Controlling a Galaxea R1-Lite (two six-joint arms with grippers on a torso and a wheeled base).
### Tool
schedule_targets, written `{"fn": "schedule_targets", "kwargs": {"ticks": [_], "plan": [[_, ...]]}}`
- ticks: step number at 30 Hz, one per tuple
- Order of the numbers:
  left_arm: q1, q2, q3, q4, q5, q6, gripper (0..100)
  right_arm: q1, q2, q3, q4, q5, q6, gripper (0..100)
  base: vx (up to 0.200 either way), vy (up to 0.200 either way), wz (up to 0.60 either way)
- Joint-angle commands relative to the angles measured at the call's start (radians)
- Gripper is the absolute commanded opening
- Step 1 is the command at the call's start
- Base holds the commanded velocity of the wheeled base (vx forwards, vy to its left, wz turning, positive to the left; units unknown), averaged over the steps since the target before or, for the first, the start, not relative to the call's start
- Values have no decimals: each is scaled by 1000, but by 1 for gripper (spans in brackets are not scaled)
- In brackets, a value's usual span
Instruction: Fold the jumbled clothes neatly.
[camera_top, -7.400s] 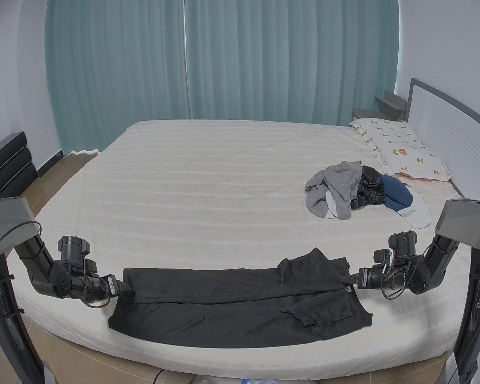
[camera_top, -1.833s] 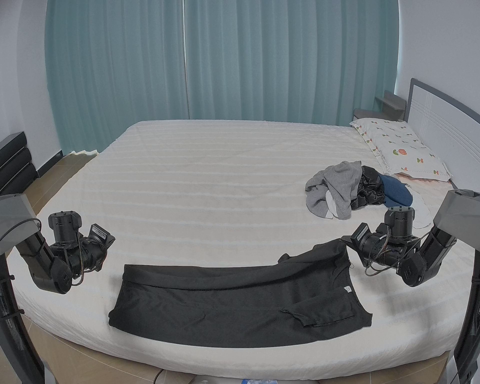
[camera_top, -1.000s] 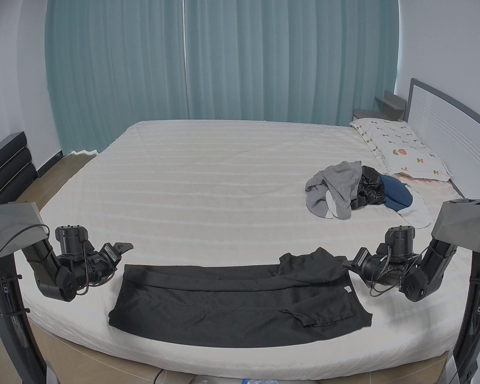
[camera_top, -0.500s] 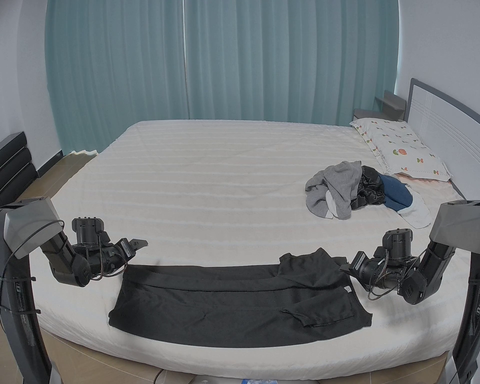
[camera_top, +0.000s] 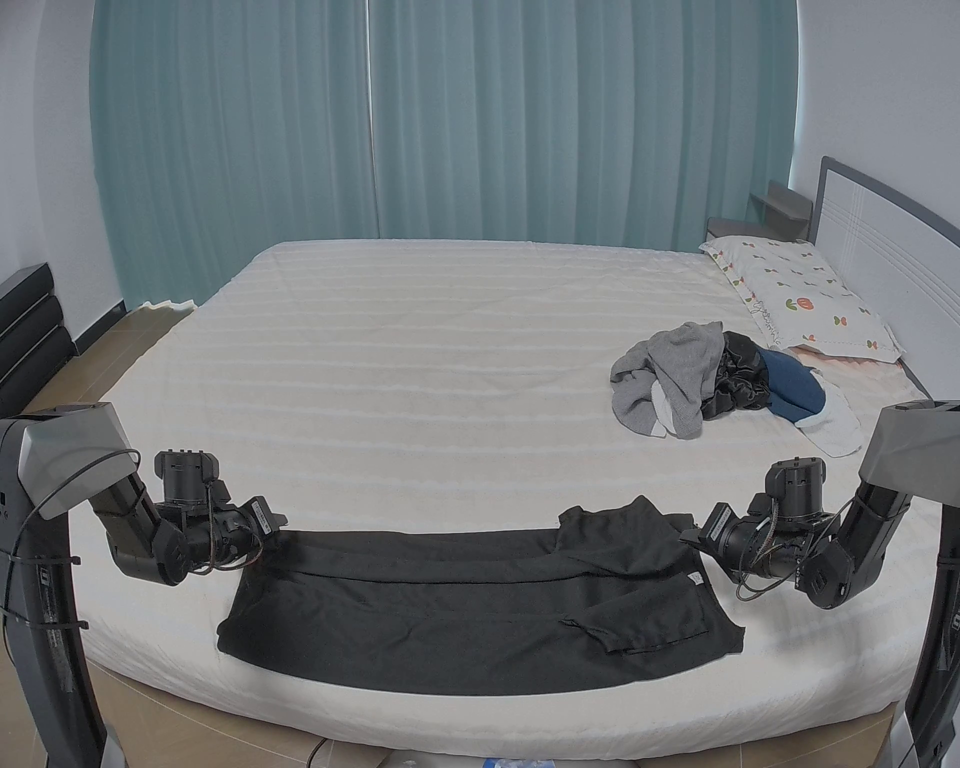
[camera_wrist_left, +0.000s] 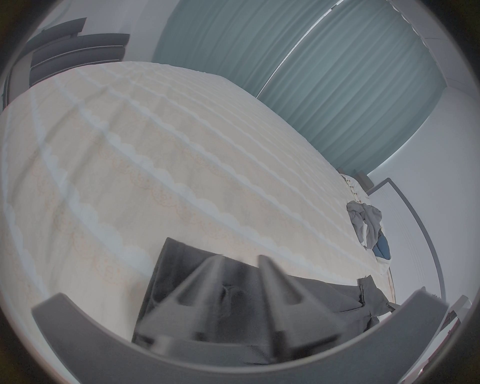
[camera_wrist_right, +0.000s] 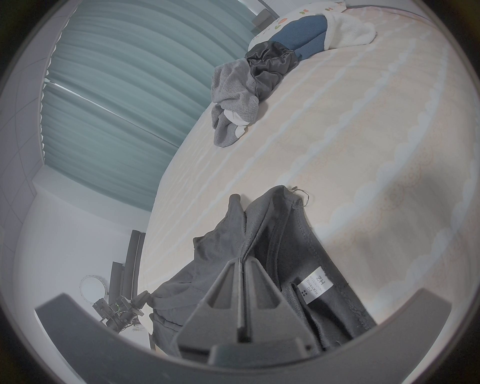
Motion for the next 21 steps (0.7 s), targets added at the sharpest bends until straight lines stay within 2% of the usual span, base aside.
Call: {"fn": "schedule_targets", "kwargs": {"ticks": [1, 3, 14, 21], "plan": [[5, -16, 11, -1, 1, 0, 0, 0, -1, -1, 0, 0, 0, 0, 0, 0, 0], [22, -90, 63, -6, 1, 1, 0, 0, -1, -1, 1, 0, 0, 0, 0, 0, 0], [53, -183, 187, -10, -5, 6, 0, -3, -5, 0, 1, 0, 0, 0, 0, 0, 0], [76, -180, 239, -15, -14, 77, 0, -3, -5, 2, 1, -1, 0, 0, 0, 0, 0]]}}
